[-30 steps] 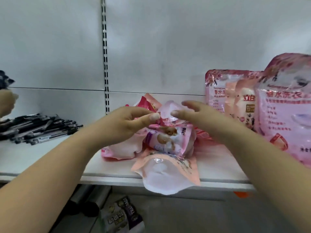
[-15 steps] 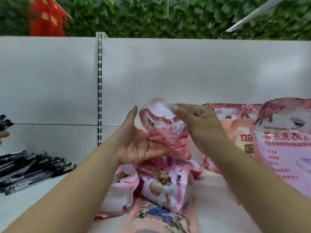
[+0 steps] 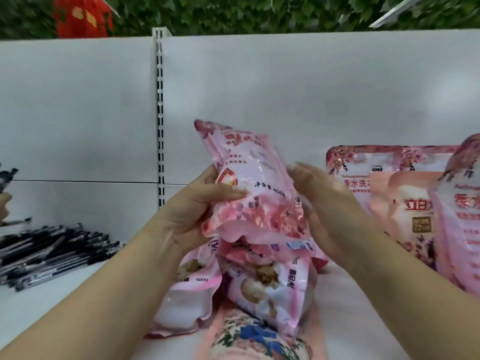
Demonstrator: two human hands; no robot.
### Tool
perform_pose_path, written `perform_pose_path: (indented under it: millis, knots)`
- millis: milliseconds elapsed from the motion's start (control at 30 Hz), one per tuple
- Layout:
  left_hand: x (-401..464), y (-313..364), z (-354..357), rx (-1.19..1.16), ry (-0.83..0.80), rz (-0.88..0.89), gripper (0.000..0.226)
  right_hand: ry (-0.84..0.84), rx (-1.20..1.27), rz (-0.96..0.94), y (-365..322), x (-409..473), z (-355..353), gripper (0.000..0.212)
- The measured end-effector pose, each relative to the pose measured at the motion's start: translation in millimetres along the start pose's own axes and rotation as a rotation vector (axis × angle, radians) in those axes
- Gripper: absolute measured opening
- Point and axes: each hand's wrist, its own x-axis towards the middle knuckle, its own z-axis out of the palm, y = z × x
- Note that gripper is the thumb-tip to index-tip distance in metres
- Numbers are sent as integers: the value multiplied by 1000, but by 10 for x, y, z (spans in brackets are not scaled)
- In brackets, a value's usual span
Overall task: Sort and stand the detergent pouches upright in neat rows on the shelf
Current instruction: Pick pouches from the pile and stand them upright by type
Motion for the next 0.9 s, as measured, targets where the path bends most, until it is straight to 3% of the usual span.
perform_pose_path:
  millis: [67,133,267,333,433,600,733,900]
  knots:
    - [-52,11,-1,64,-48,51,61,-75,148,218,15,-4,55,88]
    - [-85,-7,-25,87,-136,42,69,-78,222,272,-18,-37,76,68]
    - [-85,-73,-29,139,-244,-47,80,122,278,157,-25,-18,37,56]
    - [-54,-69,-25,187,-225,-86,87,223,318,44,-39,-18,8,32]
    - [-42,-84,-6,225,-220,-187,72,259,391,-80,-84,-35,-26,12]
    - [-71,-49,-27,333,-196,-184,62,187,402,-75,-195,-42,-102,41]
    - [-134,29,-14,328,-282,-196,51,151,399,-66,-265,-47,-170,32]
    - [-147,42,20,338,-235,-127,53,355,496,-96,-269,-30,-74,39]
